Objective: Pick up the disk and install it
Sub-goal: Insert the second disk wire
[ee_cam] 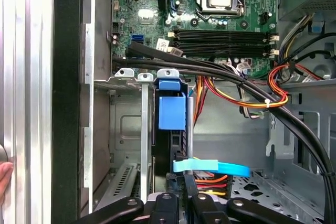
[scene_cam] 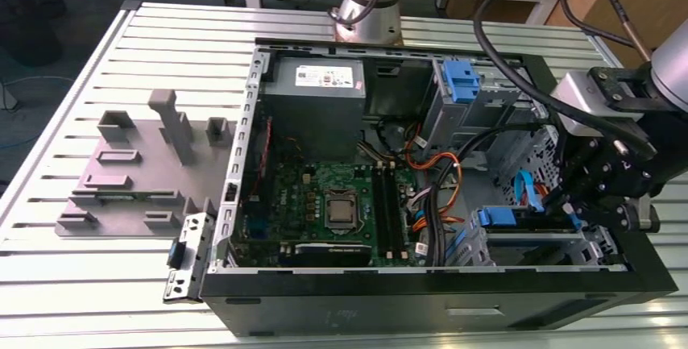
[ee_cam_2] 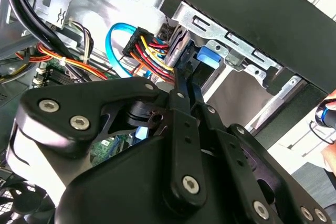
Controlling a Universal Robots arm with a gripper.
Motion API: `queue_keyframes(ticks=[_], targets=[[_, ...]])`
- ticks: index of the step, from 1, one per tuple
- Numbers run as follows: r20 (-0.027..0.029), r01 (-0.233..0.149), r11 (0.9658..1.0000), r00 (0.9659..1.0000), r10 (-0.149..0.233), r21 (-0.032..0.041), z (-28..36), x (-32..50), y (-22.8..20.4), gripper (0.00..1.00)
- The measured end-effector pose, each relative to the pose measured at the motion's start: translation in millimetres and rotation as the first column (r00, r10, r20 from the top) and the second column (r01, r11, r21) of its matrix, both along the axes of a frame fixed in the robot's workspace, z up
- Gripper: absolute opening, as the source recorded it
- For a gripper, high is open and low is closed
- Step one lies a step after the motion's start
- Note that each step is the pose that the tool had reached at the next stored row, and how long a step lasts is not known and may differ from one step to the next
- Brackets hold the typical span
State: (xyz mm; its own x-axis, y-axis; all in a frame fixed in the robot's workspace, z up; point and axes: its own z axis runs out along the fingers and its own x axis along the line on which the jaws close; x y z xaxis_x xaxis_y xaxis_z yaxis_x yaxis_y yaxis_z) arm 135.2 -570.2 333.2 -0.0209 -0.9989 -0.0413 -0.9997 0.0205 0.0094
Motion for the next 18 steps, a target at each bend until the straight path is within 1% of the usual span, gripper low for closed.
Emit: queue_keyframes(ticks=[9,18], targets=[[0.0000,0.000,1.0000,1.0000,0.000,0.0004,-2.8,0.0,0.0,0.16],[0.0000,0.000,1.0000,1.0000,0.000,-0.0007,-4.8,0.0,0.0,0.16]])
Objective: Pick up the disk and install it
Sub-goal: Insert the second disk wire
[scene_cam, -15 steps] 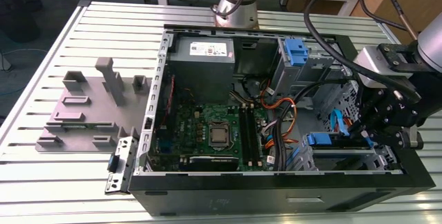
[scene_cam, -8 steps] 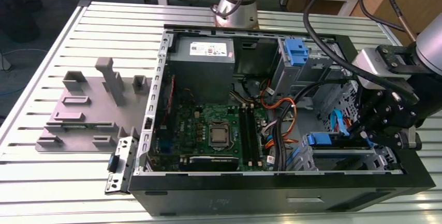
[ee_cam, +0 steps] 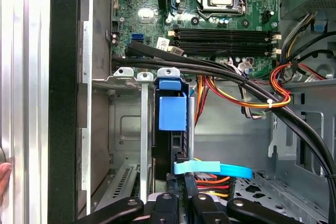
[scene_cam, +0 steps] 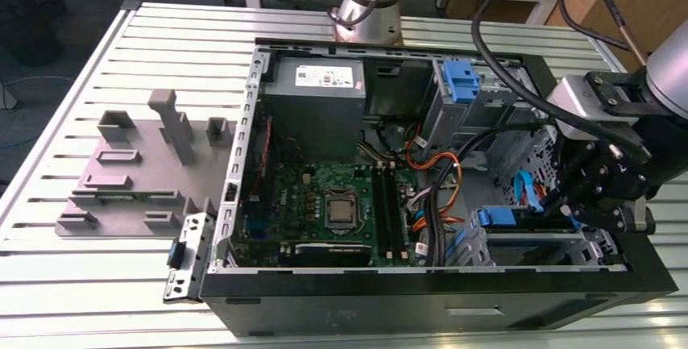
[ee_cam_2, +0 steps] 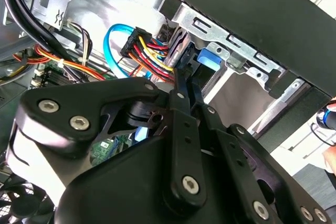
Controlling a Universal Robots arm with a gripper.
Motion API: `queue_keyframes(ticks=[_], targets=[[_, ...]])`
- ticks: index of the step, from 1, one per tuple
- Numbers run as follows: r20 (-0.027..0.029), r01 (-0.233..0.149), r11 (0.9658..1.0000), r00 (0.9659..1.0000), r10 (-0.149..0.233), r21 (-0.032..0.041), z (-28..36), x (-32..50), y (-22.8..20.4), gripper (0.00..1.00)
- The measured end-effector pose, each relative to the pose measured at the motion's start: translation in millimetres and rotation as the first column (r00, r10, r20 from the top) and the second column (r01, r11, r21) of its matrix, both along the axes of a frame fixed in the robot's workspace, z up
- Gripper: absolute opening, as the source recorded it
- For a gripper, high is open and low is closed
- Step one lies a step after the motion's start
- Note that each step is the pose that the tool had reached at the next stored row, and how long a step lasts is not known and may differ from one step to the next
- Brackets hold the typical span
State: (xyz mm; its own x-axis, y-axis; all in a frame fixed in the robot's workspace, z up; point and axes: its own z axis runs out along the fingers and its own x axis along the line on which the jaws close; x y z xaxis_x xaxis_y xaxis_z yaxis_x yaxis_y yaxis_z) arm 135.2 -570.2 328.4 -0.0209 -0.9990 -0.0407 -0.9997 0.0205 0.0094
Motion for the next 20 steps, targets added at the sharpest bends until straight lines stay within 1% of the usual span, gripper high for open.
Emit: queue_keyframes(ticks=[6,7,9,10,12,15,20], targets=[[-0.0001,0.000,1.0000,1.0000,0.000,0.0006,-0.5,0.0,0.0,0.16],[-0.0002,0.000,1.0000,1.0000,0.000,0.0020,-1.0,0.0,0.1,0.17],[-0.0001,0.000,1.0000,1.0000,0.000,0.0013,-0.9,0.0,0.0,0.17],[-0.0001,0.000,1.0000,1.0000,0.000,0.0010,-0.8,0.0,0.0,0.24],[-0.0001,0.000,1.0000,1.0000,0.000,0.0004,-0.1,0.0,0.0,0.24],[-0.0001,0.000,1.0000,1.0000,0.000,0.0007,4.3,0.0,0.1,0.24],[-0.0001,0.000,1.0000,1.0000,0.000,0.0005,16.7,0.0,0.2,0.24]])
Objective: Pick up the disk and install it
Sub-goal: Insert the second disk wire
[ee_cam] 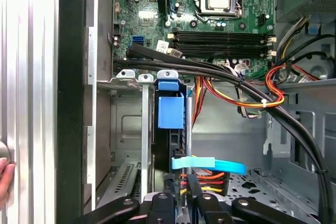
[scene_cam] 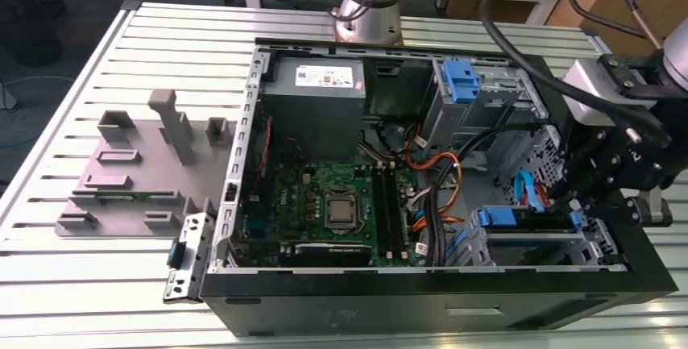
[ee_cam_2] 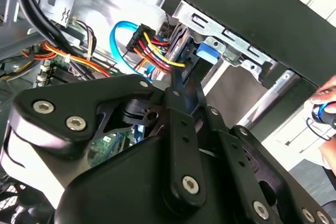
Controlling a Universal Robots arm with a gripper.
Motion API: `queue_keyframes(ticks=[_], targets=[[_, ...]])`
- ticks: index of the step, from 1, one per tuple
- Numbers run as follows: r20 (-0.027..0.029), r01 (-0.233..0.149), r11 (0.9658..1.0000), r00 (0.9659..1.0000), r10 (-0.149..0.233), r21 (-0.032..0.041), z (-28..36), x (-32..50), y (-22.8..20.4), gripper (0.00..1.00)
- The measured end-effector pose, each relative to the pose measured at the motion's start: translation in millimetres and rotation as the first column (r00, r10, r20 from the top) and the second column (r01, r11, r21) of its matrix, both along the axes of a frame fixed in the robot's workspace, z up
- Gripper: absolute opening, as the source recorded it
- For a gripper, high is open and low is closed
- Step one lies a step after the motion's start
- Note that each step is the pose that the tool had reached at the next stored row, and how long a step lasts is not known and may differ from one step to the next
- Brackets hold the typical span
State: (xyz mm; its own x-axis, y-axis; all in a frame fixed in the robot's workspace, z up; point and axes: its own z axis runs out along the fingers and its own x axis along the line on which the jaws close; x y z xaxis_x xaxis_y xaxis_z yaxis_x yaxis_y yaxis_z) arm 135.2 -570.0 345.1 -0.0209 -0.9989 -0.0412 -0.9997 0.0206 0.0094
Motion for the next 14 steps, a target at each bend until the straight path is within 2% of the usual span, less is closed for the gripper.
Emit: queue_keyframes(ticks=[7,14], targets=[[0.0000,0.000,1.0000,1.0000,0.000,0.0001,15.7,0.0,0.0,0.24],[0.0000,0.000,1.0000,1.0000,0.000,0.0002,20.0,0.0,0.0,0.24]])
